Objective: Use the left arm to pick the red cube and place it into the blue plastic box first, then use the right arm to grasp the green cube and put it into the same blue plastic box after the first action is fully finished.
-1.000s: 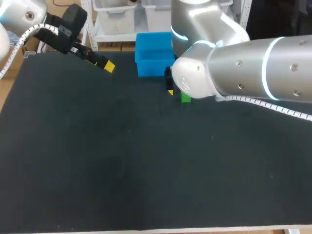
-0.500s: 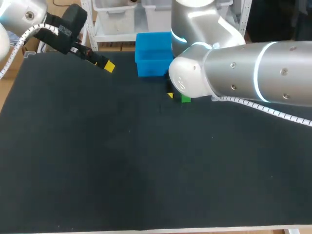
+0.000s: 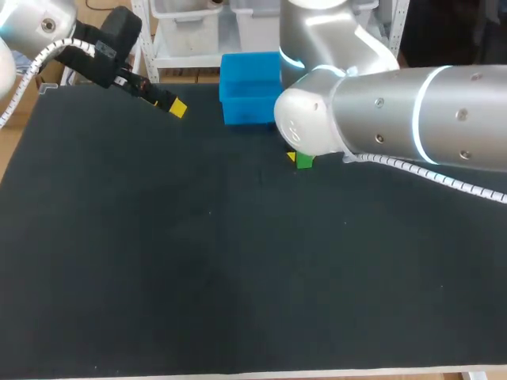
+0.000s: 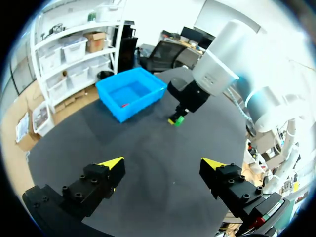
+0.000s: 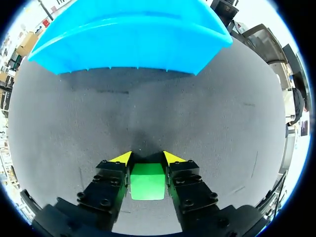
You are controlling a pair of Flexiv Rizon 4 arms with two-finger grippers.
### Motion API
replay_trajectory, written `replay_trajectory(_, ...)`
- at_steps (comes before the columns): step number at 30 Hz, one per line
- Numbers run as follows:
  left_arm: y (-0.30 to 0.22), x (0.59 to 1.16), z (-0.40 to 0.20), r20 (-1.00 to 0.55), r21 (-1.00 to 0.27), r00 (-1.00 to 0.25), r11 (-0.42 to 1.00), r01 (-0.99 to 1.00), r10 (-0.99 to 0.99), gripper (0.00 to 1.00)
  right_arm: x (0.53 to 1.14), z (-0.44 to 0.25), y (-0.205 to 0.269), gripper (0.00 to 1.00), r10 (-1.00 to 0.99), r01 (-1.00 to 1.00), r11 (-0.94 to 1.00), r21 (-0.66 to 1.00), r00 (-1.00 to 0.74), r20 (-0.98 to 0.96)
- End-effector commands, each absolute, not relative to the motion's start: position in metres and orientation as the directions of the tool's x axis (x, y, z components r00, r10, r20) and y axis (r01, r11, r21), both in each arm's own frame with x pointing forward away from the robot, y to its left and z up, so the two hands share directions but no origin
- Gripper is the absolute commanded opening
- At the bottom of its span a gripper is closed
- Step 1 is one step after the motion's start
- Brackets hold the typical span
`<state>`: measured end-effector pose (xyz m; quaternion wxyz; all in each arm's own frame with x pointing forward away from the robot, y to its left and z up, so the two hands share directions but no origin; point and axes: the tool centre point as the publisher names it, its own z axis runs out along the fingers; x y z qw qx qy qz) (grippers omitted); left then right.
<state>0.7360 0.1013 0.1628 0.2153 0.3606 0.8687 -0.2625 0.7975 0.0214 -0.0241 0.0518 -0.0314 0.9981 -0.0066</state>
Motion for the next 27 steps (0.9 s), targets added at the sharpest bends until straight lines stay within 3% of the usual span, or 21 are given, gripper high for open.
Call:
replay_trajectory(1,0.102,0.736,0.162,-0.568,-0.301,-0.644,0.598,0.742,0.513,1.0,0.79,-0.022,0.018,0.0,-0.06,-0.059,0.998,-0.016,-0.992,-0.11)
replay_trajectory(3,0.102,0.736,0.162,-0.568,-0.301,-0.644,0.598,0.742,0.513,1.0,0.789,-0.022,0.017,0.0,-0.061,-0.059,0.998,-0.018,-0.992,-0.109)
replay_trajectory(4,0.102,0.736,0.162,-0.568,-0.301,-0.644,0.598,0.742,0.513,1.0,0.788,-0.022,0.017,0.24,-0.063,-0.061,0.998,-0.02,-0.992,-0.107)
replay_trajectory(5,0.102,0.736,0.162,-0.568,-0.301,-0.644,0.598,0.742,0.513,1.0,0.788,-0.022,0.017,1.0,-0.063,-0.061,0.998,-0.02,-0.993,-0.105)
replay_trajectory(25,0.102,0.736,0.162,-0.568,-0.301,-0.644,0.598,0.742,0.513,1.0,0.775,-0.024,0.022,1.0,-0.054,-0.053,0.998,-0.016,-0.994,-0.1)
replay_trajectory(26,0.102,0.736,0.162,-0.568,-0.301,-0.644,0.598,0.742,0.513,1.0,0.774,-0.024,0.021,0.58,-0.054,-0.052,0.999,-0.015,-0.993,-0.101)
replay_trajectory(27,0.102,0.736,0.162,-0.568,-0.301,-0.644,0.598,0.742,0.513,1.0,0.774,-0.025,0.021,0.32,-0.053,-0.052,0.999,-0.014,-0.993,-0.101)
